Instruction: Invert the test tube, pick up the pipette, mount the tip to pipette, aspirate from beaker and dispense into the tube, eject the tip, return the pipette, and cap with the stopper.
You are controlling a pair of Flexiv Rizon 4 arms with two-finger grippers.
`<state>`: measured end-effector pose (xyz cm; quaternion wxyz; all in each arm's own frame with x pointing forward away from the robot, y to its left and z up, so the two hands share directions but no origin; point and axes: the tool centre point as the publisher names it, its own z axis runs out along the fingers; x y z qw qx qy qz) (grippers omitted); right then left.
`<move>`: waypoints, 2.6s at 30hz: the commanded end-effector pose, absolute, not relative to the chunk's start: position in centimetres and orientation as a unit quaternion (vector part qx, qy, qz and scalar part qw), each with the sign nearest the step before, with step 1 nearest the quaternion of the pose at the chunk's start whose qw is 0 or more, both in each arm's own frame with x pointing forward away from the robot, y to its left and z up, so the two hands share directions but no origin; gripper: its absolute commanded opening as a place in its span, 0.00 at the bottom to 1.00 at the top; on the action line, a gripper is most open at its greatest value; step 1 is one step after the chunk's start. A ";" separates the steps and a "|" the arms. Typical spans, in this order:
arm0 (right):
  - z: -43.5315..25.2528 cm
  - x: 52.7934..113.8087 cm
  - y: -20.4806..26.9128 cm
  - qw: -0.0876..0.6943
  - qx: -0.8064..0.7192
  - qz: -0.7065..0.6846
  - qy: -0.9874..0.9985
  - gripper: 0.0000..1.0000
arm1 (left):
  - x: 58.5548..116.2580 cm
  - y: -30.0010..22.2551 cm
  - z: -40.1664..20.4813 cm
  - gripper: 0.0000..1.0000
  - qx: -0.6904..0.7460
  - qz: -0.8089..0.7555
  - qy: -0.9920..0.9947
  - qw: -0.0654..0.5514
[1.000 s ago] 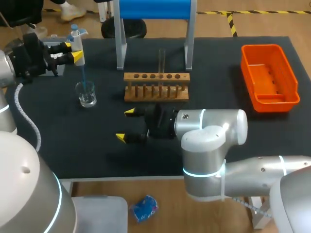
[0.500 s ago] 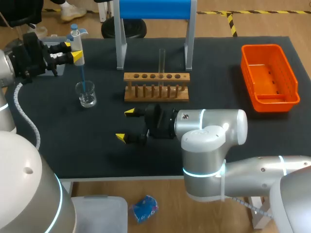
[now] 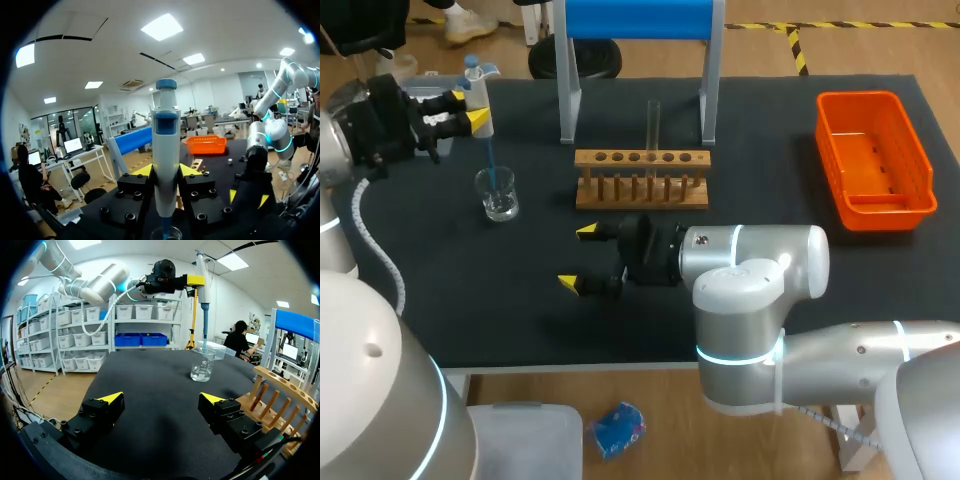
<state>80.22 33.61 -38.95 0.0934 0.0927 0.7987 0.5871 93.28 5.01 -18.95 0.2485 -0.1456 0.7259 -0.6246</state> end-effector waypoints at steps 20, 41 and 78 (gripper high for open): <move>-39.0 80.2 33.6 0.094 0.093 0.587 0.799 1.00 | 93.0 4.9 -21.2 0.00 -0.158 -0.630 0.721 0.242; -39.0 80.2 33.6 0.094 0.093 0.587 0.799 1.00 | 92.9 4.5 -22.7 0.00 -0.167 -0.630 0.721 0.237; -33.7 79.5 29.8 0.057 0.050 0.582 0.810 1.00 | 92.9 4.6 -22.8 0.00 -0.169 -0.628 0.719 0.244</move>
